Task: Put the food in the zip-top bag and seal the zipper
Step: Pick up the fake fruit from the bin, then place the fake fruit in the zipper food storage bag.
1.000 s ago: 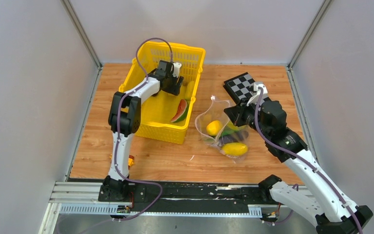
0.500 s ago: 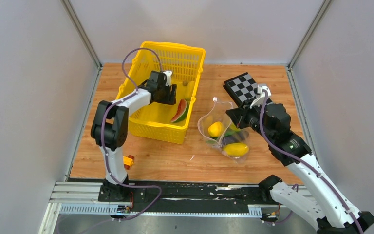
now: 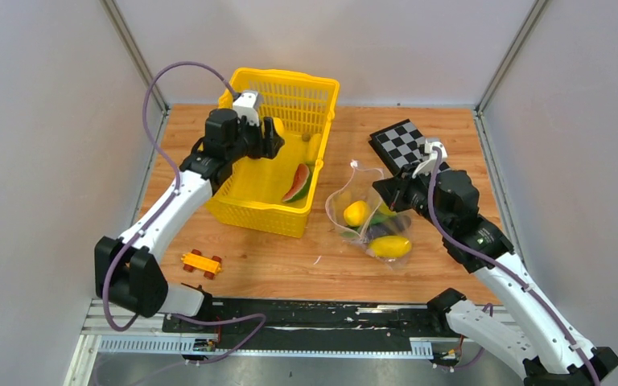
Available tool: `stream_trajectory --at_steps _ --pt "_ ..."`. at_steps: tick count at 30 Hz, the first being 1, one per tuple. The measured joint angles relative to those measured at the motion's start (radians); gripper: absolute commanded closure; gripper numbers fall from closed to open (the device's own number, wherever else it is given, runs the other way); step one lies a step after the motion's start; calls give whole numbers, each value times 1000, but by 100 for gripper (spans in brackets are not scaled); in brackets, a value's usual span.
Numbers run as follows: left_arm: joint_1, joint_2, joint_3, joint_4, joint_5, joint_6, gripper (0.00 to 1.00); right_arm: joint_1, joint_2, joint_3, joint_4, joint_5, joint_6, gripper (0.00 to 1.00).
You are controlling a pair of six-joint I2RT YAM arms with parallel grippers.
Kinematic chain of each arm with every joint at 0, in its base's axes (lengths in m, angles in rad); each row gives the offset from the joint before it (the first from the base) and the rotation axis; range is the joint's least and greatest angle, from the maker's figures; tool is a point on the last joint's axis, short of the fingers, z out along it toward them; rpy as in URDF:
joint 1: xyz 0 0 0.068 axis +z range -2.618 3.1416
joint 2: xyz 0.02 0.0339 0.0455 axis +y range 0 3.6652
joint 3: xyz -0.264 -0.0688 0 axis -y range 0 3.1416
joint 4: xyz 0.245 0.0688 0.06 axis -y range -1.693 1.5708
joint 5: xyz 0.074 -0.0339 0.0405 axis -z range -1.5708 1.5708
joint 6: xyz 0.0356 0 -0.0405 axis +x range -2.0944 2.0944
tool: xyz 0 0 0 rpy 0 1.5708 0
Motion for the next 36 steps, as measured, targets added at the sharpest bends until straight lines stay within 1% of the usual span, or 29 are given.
stream_trajectory --at_steps 5,9,12,17,20,24,28,31,33,36 --pt "-17 -99 -117 73 60 -76 48 0 2 0 0 0 0 100" --pt "-71 -134 -134 78 84 -115 48 0 1 -6 7 0 0 100" --pt "-141 -176 -134 98 100 -126 48 0 0 -17 9 1 0 100" --pt "-311 -257 -134 128 119 -126 47 0 0 -19 16 3 0 100" --pt "-406 -275 -134 144 117 -123 47 0 0 -20 19 2 4 100" --pt "-503 -275 -158 192 108 -124 47 0 0 -27 31 2 11 100" --pt "-557 -246 -177 215 89 -125 47 0 0 -32 34 0 19 100" --pt "-595 -191 -162 214 52 -123 46 0 -1 -32 34 0 24 100" --pt "-624 -141 -136 193 4 -125 45 0 -3 -32 34 0 27 100" --pt "-648 -80 -95 151 -60 -136 39 0 -10 -32 32 8 27 100"
